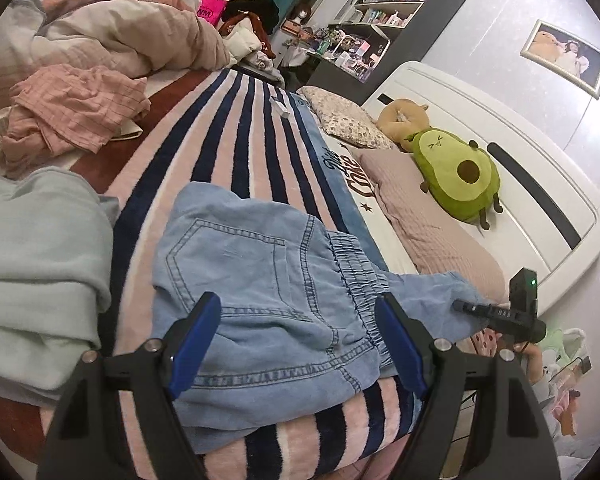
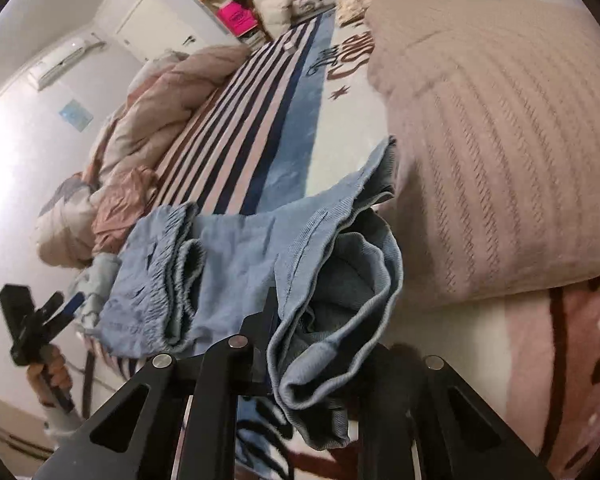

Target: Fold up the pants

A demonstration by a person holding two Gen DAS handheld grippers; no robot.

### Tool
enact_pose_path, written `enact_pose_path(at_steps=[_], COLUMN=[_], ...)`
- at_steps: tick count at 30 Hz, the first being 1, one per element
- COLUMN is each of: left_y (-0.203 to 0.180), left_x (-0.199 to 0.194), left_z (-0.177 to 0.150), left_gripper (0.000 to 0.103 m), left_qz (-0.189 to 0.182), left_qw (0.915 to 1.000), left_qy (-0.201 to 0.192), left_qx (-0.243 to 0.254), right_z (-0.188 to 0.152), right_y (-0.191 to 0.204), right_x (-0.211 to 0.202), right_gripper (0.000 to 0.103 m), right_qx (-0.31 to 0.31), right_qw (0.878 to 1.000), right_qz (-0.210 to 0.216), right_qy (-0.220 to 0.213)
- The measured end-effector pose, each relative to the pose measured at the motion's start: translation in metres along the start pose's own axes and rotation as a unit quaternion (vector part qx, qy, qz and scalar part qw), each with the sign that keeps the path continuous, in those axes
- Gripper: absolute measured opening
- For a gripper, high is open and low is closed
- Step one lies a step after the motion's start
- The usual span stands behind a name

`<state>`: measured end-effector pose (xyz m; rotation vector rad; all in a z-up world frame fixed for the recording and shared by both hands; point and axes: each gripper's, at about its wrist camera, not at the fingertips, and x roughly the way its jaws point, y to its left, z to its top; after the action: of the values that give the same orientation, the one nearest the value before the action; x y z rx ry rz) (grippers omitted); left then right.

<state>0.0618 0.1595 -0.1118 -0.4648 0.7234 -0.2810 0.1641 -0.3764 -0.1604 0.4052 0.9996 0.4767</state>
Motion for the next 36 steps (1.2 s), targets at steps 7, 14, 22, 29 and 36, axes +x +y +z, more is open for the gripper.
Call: enact_pose_path(at_steps=[7,14,22,29,36], left_y=[0.008,0.023,0.047,0.045,0.019], left_x=[-0.02,-0.053,-0.075,-0.064,-0.03], left_z=[0.001,0.001,-0.012,-0.009,0.0], left_gripper=[0.076,0.076,0.076,0.081,0.082], left_qz=[0.001,0.032,0.052,0.039,0.015], left_qw=[0.9997,0.9979,0.9962,0.9972,0.9995], left_qy=[-0.024,-0.055,-0.062,-0.054,-0.027], left_qx=[0.0,-0.007,-0.032,-0.035,-0.004], right_z=[0.039,0.052,-0.033,-0.044,-0.009], right_y=[0.055,0.235,0.311,0.305,0.26], right_x=[-0.016,0.041,0.196,0.191,0.108], right_gripper=[0.007,0.007,0.008,0.06,0.063], right_qx=[-0.009,-0.179,-0.275,-0.281,-0.263], right_qw=[0.995,0.972,0.942,0.933,0.952], right_qz=[0.075,0.15,0.111,0.137,0.127], right_qy=[-0.057,0.001,0.159,0.179,0.098])
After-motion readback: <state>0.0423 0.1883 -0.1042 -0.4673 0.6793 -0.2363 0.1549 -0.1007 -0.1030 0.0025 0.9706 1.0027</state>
